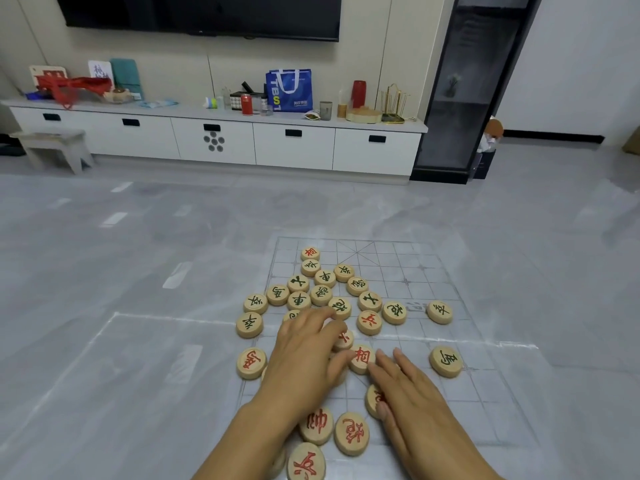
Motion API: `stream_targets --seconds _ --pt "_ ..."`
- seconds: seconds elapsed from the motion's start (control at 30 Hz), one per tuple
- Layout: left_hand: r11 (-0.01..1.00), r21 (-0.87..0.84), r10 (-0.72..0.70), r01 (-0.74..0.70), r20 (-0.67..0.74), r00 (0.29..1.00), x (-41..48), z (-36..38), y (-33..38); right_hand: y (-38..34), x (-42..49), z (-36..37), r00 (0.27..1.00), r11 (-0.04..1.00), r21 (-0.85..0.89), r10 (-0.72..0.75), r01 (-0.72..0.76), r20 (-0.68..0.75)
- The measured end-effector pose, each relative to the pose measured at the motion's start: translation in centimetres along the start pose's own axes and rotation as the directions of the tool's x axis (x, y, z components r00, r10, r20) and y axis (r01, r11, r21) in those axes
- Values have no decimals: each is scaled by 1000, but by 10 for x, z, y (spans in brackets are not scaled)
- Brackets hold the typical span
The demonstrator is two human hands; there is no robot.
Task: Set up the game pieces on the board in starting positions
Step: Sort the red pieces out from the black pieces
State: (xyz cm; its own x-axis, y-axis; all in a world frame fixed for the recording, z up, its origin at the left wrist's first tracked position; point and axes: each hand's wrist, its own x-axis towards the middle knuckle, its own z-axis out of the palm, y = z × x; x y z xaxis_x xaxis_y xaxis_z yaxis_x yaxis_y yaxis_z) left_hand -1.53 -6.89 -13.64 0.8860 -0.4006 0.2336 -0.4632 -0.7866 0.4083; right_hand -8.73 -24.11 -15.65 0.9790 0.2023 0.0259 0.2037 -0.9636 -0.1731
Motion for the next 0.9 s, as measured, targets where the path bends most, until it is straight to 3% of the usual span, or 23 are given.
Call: stream_targets --seconds 0.1,0.23,0.5,0.63,0.9 --pt "999 32 -6 5 52 999 0 0 -2 6 9 -9 1000 1000 11 -6 6 -15" --pt "998 18 -55 55 13 998 3 -7 -6 9 51 -31 979 955 277 -56 110 -198" --pt "989 24 -147 147 27 989 5 -15 -17 -10 208 -35 992 952 279 -113 126 -61" --pt "985 5 -175 175 37 984 3 -20 -25 -17 254 -26 969 975 108 -207 193 134" --pt "964 54 -264 261 63 962 -6 -36 -42 65 242 -40 995 995 70 69 -75 78"
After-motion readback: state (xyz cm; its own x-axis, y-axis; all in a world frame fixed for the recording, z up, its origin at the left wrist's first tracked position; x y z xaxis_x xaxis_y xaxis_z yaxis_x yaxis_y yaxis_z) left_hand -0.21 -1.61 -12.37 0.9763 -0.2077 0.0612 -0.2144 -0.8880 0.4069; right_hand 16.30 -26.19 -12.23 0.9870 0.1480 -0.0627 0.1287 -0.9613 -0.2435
